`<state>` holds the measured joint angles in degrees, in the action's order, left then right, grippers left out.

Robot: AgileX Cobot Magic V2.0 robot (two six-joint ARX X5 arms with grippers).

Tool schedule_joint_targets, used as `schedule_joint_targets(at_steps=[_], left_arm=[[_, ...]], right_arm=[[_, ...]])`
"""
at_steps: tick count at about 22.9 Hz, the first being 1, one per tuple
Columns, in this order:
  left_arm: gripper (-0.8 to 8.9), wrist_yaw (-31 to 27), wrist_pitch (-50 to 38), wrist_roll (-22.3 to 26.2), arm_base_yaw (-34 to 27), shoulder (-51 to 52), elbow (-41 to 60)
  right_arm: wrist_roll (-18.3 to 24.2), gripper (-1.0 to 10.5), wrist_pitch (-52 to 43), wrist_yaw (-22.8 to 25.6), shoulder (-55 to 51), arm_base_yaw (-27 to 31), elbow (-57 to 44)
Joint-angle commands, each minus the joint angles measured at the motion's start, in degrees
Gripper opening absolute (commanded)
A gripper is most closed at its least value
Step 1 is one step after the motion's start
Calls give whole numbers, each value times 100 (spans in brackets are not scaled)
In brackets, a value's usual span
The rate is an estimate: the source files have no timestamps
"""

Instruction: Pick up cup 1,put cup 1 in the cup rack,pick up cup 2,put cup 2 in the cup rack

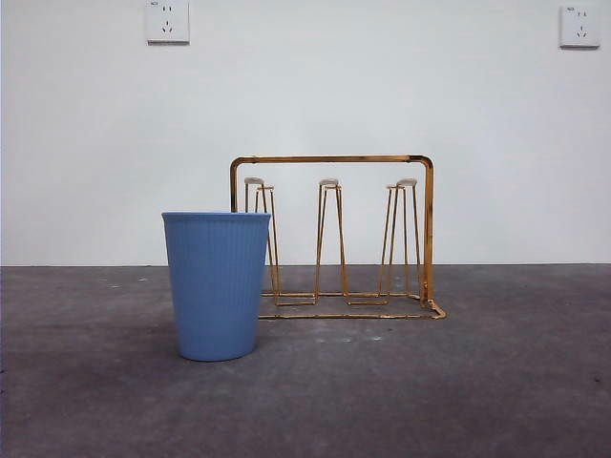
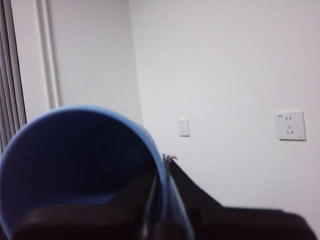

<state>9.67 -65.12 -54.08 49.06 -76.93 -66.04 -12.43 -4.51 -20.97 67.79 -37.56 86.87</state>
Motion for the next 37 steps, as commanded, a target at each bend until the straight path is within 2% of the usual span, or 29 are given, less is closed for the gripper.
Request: schedule_joint_targets(at_steps=[1, 10, 12, 16, 20, 26, 37], left_arm=[[382, -77, -90, 81, 0, -11, -20], [30, -77, -66, 85, 0, -11, -20], [-8, -77, -44, 105, 0, -11, -20], [-8, -70, 76, 229, 0, -11, -20], [-8, -63, 271, 372, 0, -11, -20], [-8, -66, 476, 529, -9, -9, -20], [-8, 125, 651, 649, -173, 17, -20]], right_arm=[[-20, -12, 22, 0, 107, -48, -35], [-85, -11, 352, 0, 181, -74, -35], [-85, 3, 439, -2, 181, -74, -35], [-85, 16, 590, 0, 179, -74, -35], [-87, 186, 634, -9, 168, -74, -35], [-31, 198, 916, 9, 17, -72, -33], [1038, 195, 2479, 1307, -896, -68, -33]])
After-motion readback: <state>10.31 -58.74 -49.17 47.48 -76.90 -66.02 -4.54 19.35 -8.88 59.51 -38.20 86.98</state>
